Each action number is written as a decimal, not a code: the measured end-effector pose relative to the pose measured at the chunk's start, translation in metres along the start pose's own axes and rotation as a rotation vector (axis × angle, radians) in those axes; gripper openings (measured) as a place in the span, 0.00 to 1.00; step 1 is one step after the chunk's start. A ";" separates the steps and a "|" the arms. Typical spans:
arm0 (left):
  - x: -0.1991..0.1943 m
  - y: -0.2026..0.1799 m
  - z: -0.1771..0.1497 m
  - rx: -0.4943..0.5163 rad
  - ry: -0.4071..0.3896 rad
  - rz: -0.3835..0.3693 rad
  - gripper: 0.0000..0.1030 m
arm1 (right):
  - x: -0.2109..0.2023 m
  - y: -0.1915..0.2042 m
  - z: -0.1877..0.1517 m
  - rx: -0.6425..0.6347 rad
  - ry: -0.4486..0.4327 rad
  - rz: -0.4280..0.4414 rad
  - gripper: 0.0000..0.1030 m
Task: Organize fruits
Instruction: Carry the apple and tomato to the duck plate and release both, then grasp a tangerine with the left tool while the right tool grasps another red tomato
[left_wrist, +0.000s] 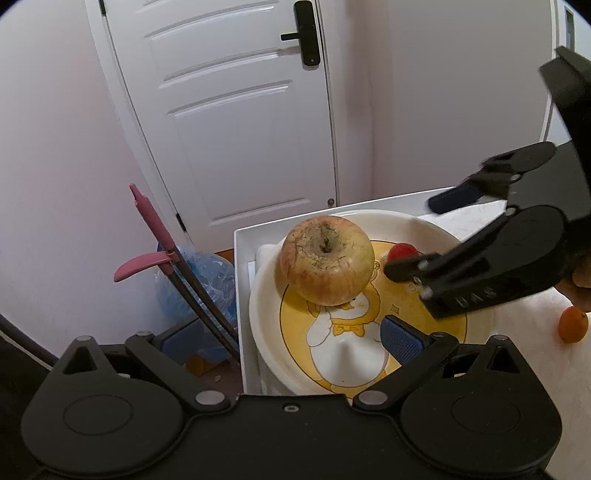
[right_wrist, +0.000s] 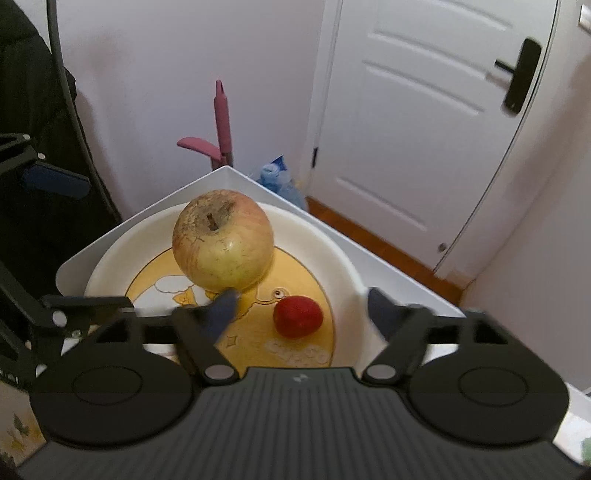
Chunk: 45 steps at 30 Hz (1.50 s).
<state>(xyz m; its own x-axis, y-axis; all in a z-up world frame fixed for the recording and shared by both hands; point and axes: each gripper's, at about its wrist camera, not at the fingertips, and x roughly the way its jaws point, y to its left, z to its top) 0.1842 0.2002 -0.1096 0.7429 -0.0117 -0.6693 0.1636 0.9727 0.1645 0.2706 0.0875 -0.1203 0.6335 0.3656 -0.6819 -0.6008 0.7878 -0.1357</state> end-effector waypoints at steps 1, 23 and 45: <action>-0.001 0.000 0.000 -0.003 -0.003 -0.001 1.00 | -0.003 -0.001 -0.001 0.009 0.002 0.003 0.96; -0.062 -0.023 0.017 -0.049 -0.093 -0.043 1.00 | -0.123 -0.025 -0.020 0.271 -0.068 -0.100 0.96; -0.129 -0.164 0.005 -0.088 -0.137 -0.026 1.00 | -0.264 -0.108 -0.166 0.382 -0.038 -0.238 1.00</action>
<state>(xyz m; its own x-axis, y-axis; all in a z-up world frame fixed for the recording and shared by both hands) 0.0648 0.0414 -0.0463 0.8217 -0.0625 -0.5664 0.1309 0.9881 0.0808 0.0877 -0.1765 -0.0443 0.7543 0.1644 -0.6356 -0.2176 0.9760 -0.0057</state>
